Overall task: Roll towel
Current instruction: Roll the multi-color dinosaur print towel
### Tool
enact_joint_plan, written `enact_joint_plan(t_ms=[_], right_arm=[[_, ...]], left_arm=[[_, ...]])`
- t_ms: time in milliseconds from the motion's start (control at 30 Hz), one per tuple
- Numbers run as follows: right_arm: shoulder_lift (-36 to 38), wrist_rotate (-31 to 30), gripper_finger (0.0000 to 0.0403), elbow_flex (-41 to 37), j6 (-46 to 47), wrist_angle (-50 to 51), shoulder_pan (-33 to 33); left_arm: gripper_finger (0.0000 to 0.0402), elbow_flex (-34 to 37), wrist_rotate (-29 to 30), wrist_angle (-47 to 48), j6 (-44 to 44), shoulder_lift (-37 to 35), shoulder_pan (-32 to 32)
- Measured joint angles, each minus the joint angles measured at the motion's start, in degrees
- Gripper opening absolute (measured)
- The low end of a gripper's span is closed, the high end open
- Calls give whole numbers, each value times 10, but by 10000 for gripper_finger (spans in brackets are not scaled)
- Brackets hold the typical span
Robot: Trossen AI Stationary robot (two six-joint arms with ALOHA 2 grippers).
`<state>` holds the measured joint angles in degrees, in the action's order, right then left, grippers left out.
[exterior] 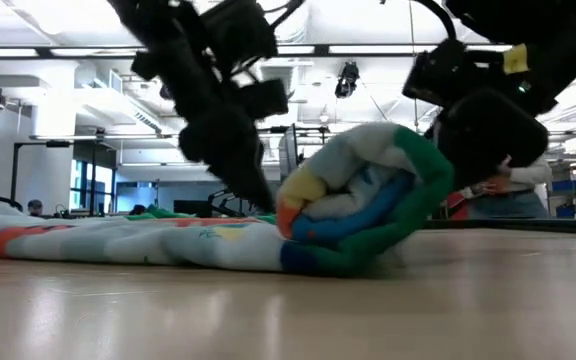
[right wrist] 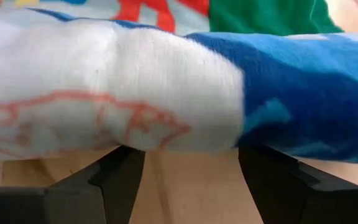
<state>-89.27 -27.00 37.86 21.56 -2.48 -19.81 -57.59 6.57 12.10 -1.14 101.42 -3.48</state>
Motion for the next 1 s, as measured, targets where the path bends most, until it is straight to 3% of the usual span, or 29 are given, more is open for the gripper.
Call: enact_joint_plan(t_ms=[333, 767, 1000], right_arm=[[-45, 19, 242, 53, -50, 0, 34], [-49, 22, 255, 110, -125, -4, 65], [-67, 67, 242, 108, -152, -78, 93]], left_arm=[[119, 20, -2, -28, -12, 46, -3], [119, 21, -4, -40, -22, 42, -9], [119, 23, -2, -34, -24, 28, -10]])
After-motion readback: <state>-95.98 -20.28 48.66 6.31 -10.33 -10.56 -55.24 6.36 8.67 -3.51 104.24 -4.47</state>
